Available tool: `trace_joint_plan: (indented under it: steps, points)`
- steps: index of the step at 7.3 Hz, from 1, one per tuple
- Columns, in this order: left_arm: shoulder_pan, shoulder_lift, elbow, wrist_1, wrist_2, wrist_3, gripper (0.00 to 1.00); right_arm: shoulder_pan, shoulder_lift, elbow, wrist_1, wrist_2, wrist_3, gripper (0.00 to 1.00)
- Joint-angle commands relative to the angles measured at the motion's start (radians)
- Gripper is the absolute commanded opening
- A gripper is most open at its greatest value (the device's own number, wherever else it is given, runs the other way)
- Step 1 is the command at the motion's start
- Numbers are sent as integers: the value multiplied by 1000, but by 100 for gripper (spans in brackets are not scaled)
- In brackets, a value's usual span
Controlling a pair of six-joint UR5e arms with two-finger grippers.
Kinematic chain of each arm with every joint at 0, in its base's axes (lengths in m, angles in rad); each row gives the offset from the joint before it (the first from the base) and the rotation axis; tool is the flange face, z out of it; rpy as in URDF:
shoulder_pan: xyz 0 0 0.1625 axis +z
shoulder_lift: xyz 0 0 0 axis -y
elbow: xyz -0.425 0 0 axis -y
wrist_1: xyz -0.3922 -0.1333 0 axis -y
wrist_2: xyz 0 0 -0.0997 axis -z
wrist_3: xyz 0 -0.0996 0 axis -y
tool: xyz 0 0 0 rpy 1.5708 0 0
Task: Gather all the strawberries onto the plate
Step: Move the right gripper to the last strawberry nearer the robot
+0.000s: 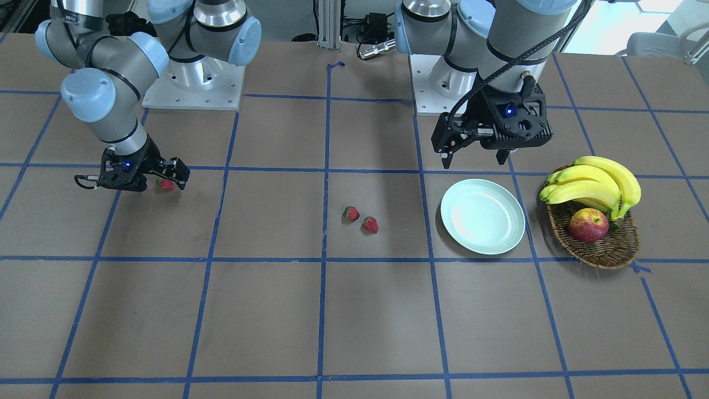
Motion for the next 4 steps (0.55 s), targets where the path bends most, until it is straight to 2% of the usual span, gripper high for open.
trace_joint_plan:
  steps: [1, 2, 4]
  points:
    - [0, 0, 0, 2, -3, 0, 100, -1, 1, 23, -9, -2, -31, 100]
    - [0, 0, 0, 6, -3, -1, 100, 1, 1, 22, -21, -2, -33, 99]
    - [0, 0, 0, 5, -3, 0, 100, -1, 4, 19, -60, -24, -68, 79]
